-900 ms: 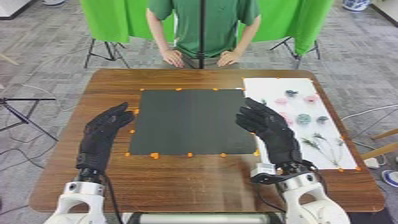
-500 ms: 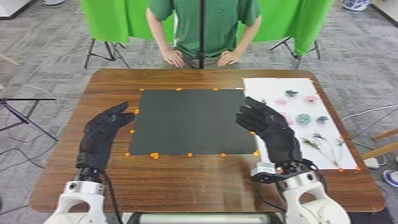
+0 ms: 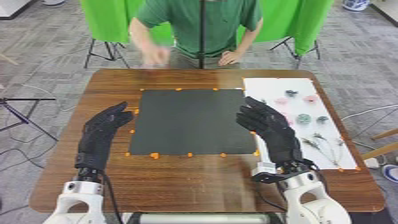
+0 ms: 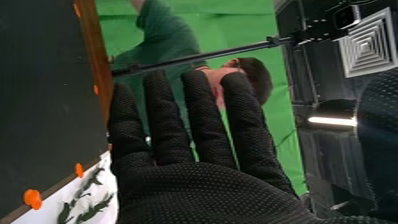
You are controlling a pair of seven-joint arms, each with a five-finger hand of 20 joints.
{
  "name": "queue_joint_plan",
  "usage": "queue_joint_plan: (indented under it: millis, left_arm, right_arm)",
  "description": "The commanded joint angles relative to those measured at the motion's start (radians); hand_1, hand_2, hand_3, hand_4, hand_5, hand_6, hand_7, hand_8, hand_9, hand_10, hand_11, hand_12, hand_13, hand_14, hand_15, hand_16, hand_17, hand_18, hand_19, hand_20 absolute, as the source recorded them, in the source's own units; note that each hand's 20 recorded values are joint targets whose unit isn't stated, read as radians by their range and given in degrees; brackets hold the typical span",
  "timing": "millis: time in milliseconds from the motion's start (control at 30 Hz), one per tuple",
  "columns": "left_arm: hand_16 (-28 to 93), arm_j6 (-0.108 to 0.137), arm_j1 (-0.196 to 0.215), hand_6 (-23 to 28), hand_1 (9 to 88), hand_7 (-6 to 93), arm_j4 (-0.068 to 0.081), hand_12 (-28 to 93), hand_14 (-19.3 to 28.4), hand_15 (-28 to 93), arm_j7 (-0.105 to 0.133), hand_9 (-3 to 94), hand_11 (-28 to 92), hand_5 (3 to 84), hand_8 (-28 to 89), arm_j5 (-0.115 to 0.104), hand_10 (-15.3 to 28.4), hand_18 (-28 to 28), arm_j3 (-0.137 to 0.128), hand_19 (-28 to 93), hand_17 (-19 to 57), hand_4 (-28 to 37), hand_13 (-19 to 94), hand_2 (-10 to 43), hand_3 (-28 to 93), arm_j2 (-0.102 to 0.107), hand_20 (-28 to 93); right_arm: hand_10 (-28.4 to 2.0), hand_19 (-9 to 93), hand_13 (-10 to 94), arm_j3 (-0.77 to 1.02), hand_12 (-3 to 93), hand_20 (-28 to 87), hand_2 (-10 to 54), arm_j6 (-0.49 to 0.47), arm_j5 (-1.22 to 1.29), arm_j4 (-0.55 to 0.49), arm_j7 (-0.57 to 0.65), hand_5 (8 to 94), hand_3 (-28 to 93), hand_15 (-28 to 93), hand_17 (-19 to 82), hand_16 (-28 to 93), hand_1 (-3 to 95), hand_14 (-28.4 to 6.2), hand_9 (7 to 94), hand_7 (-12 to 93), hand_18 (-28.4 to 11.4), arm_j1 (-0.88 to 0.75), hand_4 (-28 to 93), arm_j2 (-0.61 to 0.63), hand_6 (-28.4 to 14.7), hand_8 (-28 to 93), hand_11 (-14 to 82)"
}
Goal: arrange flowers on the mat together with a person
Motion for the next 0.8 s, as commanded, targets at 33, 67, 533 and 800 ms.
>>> queue_joint_plan:
  millis: [33, 67, 533, 800]
  left_arm:
    - [3, 0.013, 0.018, 3.9, 32.2, 17.0, -0.002, 15, 16.9, 19, -0.004, 46.5, 23, 46.0, -7, -0.006, 13.3, 12.0, -0.007, 9, 4.4, -15.5, 35, -3.4, 61, -0.010, 17]
    - [3, 0.011, 0.016, 3.9, 32.2, 17.0, -0.001, 15, 16.9, 19, -0.005, 46.5, 23, 46.0, -7, -0.006, 13.3, 12.0, -0.007, 9, 4.3, -15.6, 35, -3.3, 61, -0.010, 17]
    - [3, 0.007, 0.015, 3.9, 32.1, 17.0, -0.001, 15, 16.8, 19, -0.005, 46.5, 23, 45.9, -7, -0.004, 13.3, 12.0, -0.004, 9, 4.2, -15.5, 35, -3.4, 61, -0.010, 17]
    - [3, 0.004, 0.006, 3.9, 32.2, 16.9, 0.002, 15, 16.9, 19, -0.008, 46.6, 23, 45.9, -7, -0.005, 13.3, 12.0, -0.001, 9, 4.2, -15.6, 35, -3.3, 61, -0.010, 17]
  right_arm:
    - [-15.3, 18, 37, 0.001, 13.5, 26, -7.9, -0.014, -0.004, -0.012, -0.007, 42.0, 75, 11, 16, 20, 14.8, -16.8, 44.2, 11, -17.4, -0.013, -19, -0.013, -3.4, -8, 5.0]
    - [-15.3, 18, 37, 0.001, 13.5, 26, -7.8, -0.013, -0.004, -0.012, -0.007, 42.0, 75, 11, 16, 20, 14.8, -16.8, 44.2, 11, -17.4, -0.014, -19, -0.013, -3.4, -8, 5.0]
    - [-15.3, 18, 37, 0.000, 13.5, 26, -8.1, -0.005, -0.001, -0.012, -0.008, 42.1, 75, 11, 16, 20, 14.9, -16.8, 44.2, 11, -17.4, -0.014, -19, -0.006, -3.5, -8, 5.0]
    - [-15.3, 18, 37, -0.001, 13.5, 26, -8.1, -0.004, -0.001, -0.009, -0.007, 42.1, 75, 11, 16, 20, 15.0, -16.9, 44.3, 11, -17.3, -0.009, -19, -0.006, -3.4, -8, 5.0]
